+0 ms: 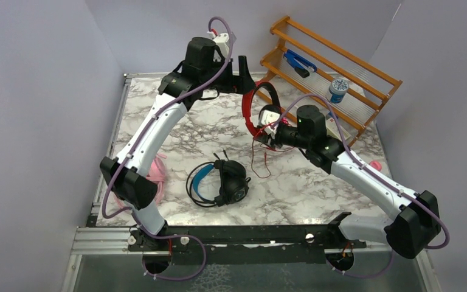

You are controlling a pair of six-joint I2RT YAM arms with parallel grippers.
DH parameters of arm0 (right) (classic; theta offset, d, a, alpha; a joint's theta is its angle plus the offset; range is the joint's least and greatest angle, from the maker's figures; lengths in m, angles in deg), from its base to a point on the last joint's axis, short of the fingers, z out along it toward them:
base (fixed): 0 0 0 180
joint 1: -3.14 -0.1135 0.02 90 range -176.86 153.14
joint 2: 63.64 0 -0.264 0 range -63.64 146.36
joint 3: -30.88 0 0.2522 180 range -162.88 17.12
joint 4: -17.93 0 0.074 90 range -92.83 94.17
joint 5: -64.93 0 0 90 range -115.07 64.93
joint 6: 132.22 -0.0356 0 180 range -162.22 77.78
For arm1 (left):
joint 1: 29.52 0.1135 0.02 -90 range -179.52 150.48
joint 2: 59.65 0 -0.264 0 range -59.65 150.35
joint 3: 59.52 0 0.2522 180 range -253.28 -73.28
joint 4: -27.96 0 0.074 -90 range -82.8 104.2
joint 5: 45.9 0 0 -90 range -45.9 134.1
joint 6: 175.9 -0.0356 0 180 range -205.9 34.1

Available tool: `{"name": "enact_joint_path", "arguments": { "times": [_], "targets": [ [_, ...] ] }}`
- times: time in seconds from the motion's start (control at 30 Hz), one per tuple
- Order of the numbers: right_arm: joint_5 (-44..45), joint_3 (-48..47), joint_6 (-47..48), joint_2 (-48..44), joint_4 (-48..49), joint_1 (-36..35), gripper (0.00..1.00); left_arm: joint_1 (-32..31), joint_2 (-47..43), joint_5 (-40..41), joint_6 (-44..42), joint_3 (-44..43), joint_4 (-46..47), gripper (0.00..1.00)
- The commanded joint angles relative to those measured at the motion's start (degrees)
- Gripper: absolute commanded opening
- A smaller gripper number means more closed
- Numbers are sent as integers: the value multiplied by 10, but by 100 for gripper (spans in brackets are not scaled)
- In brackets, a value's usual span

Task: Wrap the headphones
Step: Pick up the headphones from the center of the board.

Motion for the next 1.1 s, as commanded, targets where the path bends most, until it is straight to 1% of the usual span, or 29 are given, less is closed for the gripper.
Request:
{"name": "enact_joint_path", "arguments": {
  "times": [0.0, 0.1, 0.23, 0.4, 0.47, 0.53, 0.67, 0.73, 0.8, 0.83, 0.9, 0.97, 1.03, 1.07],
  "targets": [
    [-22, -33, 23, 0, 24, -1, 0, -5, 8, 11, -7, -2, -31, 91],
    [-18, -41, 25, 7, 8, -1, 0, -30, 24, 38, -26, -2, -41, 91],
    [-17, -43, 31, 13, -4, -1, 0, -41, 51, 53, -35, -12, -48, 90],
    [-12, -45, 35, 17, -10, -3, 0, -50, 59, 41, -45, -13, -54, 92],
    [-13, -48, 35, 18, -13, -3, 0, -60, 57, 52, -57, -4, -55, 90],
    [-14, -52, 35, 23, -16, -4, 0, -71, 59, 84, -69, -2, -60, 82],
    [-13, -53, 34, 32, -24, -7, 0, -75, 78, 136, -82, -22, -74, 64],
    [-9, -49, 34, 36, -25, -9, 0, -75, 88, 148, -91, -37, -77, 62],
    [-5, -45, 33, 37, -22, -11, 0, -75, 102, 135, -98, -53, -77, 60],
    [-5, -43, 31, 37, -20, -11, 0, -75, 110, 127, -101, -63, -77, 54],
    [-3, -43, 25, 37, -19, -12, 1, -75, 124, 124, -105, -83, -82, 39],
    [5, -44, 2, 38, -20, -13, 2, -74, 130, 129, -108, -102, -82, 29],
    [10, -46, -54, 39, -25, -13, 6, -74, 134, 130, -117, -124, -82, 10],
    [9, -47, -81, 40, -30, -13, 10, -73, 135, 132, -120, -134, -82, 3]
  ]
}}
